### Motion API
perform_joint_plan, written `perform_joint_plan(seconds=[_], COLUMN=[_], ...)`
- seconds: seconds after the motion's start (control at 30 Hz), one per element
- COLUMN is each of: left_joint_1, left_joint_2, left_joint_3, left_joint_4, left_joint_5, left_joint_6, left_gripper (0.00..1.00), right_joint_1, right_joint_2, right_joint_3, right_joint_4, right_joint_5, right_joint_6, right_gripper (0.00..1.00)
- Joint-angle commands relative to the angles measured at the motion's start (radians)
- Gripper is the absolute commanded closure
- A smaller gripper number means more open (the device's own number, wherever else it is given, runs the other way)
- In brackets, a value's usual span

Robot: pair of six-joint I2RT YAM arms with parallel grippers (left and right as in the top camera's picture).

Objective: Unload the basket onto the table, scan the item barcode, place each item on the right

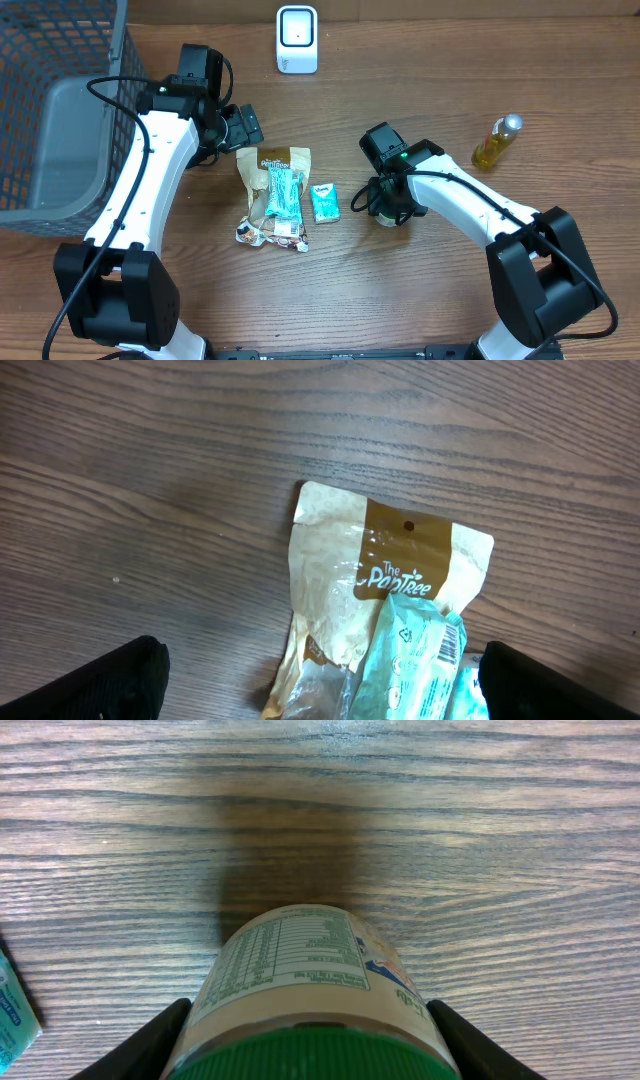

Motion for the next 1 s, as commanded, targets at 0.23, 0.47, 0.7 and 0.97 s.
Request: perform_joint_plan(seconds=[0.23, 0.47, 0.7, 0.97], left_joint_1=[0.0, 0.0, 0.0, 0.0], left_joint_2=[0.002, 0.002, 0.002, 0.002], left_joint_3=[0.015, 0.015, 0.015, 0.015], left_joint_4=[0.001, 0.001, 0.001, 0.001], left_joint_5=[0.0, 0.0, 0.0, 0.0], left_joint_6=[0.012, 0.012, 0.012, 0.012], left_gripper=[0.0, 0.0, 0.0, 0.0], right_joint_1=[0.002, 0.002, -0.001, -0.005], right_joint_2=[-0.011, -0.011, -0.011, -0.011], right_joint_3=[0.001, 0.001, 0.002, 0.141], right_joint_4=[-0.003, 0.003, 0.0, -0.155], right_joint_5=[-0.001, -0.001, -0.001, -0.024], right_joint_6=[0.001, 0.001, 0.001, 0.002], right_gripper=[0.43, 0.43, 0.43, 0.58])
